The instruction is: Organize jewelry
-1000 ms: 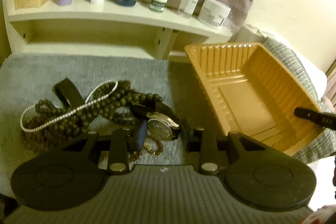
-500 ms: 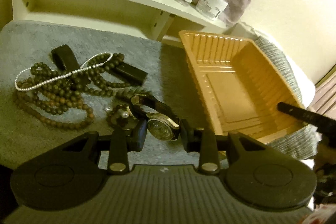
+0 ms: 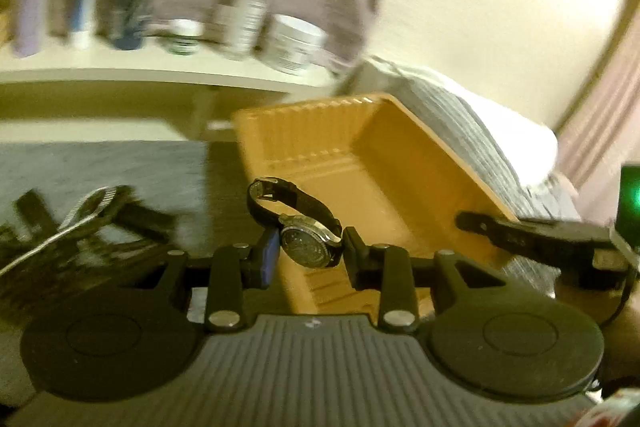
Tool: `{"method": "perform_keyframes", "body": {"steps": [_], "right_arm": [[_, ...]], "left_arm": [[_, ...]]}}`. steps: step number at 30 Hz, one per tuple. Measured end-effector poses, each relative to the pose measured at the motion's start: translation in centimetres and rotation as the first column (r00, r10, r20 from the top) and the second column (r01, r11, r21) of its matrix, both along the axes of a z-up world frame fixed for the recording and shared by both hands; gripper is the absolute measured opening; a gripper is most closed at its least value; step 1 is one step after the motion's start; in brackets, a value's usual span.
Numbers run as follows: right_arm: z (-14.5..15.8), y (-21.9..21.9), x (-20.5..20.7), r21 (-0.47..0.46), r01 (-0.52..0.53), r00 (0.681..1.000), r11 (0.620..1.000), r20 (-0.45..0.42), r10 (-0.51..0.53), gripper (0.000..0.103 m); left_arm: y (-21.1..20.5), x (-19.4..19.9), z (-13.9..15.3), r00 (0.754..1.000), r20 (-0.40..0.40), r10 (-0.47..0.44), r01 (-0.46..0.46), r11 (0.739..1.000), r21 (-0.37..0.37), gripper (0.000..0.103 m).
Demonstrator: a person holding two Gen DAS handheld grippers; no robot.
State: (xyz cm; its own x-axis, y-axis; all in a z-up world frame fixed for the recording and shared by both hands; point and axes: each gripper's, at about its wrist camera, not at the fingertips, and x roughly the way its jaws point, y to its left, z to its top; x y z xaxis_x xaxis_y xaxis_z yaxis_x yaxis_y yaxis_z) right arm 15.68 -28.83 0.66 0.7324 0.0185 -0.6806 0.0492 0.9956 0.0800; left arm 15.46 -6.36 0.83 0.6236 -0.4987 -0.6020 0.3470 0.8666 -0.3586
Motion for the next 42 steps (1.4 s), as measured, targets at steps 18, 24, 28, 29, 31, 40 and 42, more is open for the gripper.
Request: {"method": "perform_keyframes", "body": {"steps": [18, 24, 28, 29, 31, 40, 42], "right_arm": [[-0.2, 0.2, -0.4, -0.01, -0.015, 1.0, 1.0, 0.009, 0.015, 0.004], [-0.1, 0.3, -0.3, -0.022, -0.028, 1.0, 0.999, 0.002, 0.028, 0.004], [0.0, 0.3, -0.3, -0.024, -0.031, 1.0, 0.999, 0.0, 0.031, 0.004], [0.0, 0.3, -0.2, -0.025, -0.032, 0.999, 0.999, -0.001, 0.032, 0.004], [0.0, 0.3, -0.2, -0.027, -0.033, 0.999, 0.999, -0.001, 0.033, 0.004], [-0.2, 0.3, -0.2, -0.03, -0.032, 0.999, 0.999, -0.004, 0.032, 0.004], [-0.2, 0.2, -0.1, -0.03, -0.033, 0.999, 0.999, -0.005, 0.033, 0.004]], "left_arm": [[-3.6, -0.4, -1.2, 0.996, 0.056, -0.073, 0.065, 0.989, 0.132, 0.034], [-1.3, -0.8, -0.5, 0.997, 0.081, -0.002, -0.009, 0.99, 0.139, 0.034], [1.0, -1.2, -0.9, 0.994, 0.086, 0.074, -0.087, 0.982, 0.167, 0.034], [1.5, -1.3, -1.1, 0.992, 0.091, 0.091, -0.106, 0.977, 0.184, 0.034], [2.6, -1.6, -1.7, 0.988, 0.095, 0.123, -0.142, 0.963, 0.229, 0.034], [5.3, -2.1, -4.8, 0.981, 0.052, 0.185, -0.192, 0.922, 0.336, 0.034], [5.0, -2.1, -5.3, 0.984, 0.045, 0.175, -0.18, 0.923, 0.341, 0.034]]}}
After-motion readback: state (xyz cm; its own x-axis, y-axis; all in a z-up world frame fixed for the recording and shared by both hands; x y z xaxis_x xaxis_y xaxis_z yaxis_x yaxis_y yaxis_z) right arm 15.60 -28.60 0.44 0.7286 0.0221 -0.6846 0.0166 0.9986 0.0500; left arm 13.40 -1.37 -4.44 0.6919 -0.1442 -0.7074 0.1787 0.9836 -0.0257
